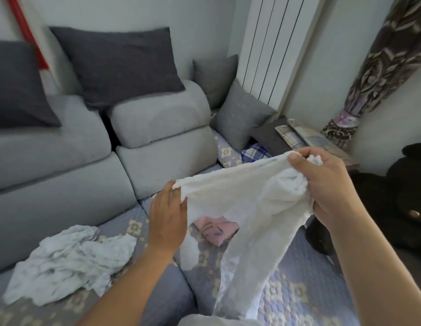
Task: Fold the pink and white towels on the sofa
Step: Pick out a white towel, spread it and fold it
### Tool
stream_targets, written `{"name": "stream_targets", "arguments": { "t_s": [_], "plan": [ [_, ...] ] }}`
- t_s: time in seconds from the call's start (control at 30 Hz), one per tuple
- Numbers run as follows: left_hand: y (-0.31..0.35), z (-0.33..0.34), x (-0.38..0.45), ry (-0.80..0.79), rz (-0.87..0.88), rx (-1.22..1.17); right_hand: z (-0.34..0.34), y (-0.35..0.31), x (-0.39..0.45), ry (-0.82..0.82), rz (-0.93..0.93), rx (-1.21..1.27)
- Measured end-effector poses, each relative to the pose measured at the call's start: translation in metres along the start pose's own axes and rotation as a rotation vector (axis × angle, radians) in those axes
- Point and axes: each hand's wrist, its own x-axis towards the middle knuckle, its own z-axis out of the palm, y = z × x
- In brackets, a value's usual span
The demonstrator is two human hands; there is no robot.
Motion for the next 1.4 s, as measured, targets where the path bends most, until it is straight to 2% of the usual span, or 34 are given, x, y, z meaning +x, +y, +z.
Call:
{"name": "stream_targets", "arguments": {
  "t_s": [0.13,0.23,0.3,0.33,0.43,0.47,0.57,0.6,0.7,0.87,1.03,1.23,1.3,1.4],
  "plan": [
    [-0.002,-0.009,-0.014,0.026,0.061,-0.126,-0.018,0.01,0.009,0.058,0.023,-0.01],
    [0.011,-0.018,-0.02,0.06,-0.076,-0.343,-0.025,0.019,0.016,0.145,0.016,-0.072],
    [0.021,-0.026,-0.022,-0.073,-0.199,-0.524,-0.032,0.022,0.023,0.265,0.026,-0.116],
    [0.027,-0.031,-0.025,-0.17,-0.171,-0.571,-0.036,0.022,0.027,0.325,0.038,-0.118],
    [0.038,-0.042,-0.033,-0.393,0.072,-0.481,-0.047,0.023,0.036,0.406,0.057,-0.121],
    [0.041,-0.046,-0.033,-0.457,0.081,-0.421,-0.049,0.023,0.038,0.41,0.054,-0.128],
    [0.052,-0.053,-0.032,-0.488,0.085,-0.258,-0.053,0.025,0.038,0.409,0.036,-0.126],
    [0.055,-0.055,-0.034,-0.438,0.148,-0.182,-0.054,0.026,0.037,0.409,0.035,-0.125],
    [0.056,-0.059,-0.037,-0.245,0.242,-0.196,-0.059,0.03,0.032,0.423,0.036,-0.125],
    [0.055,-0.063,-0.036,-0.263,-0.079,-0.39,-0.064,0.039,0.021,0.428,0.021,-0.12],
    [0.042,-0.066,-0.023,-0.464,-0.282,-0.496,-0.063,0.04,0.015,0.403,-0.009,-0.134],
    [0.024,-0.074,-0.01,-0.673,-0.337,-0.46,-0.062,0.043,0.009,0.258,-0.061,-0.177],
    [0.018,-0.08,-0.01,-0.681,-0.397,-0.514,-0.068,0.048,0.01,0.25,-0.031,-0.179],
    [0.012,-0.086,-0.007,-0.607,-0.393,-0.459,-0.071,0.054,0.01,0.183,-0.015,-0.209]
  ]
}}
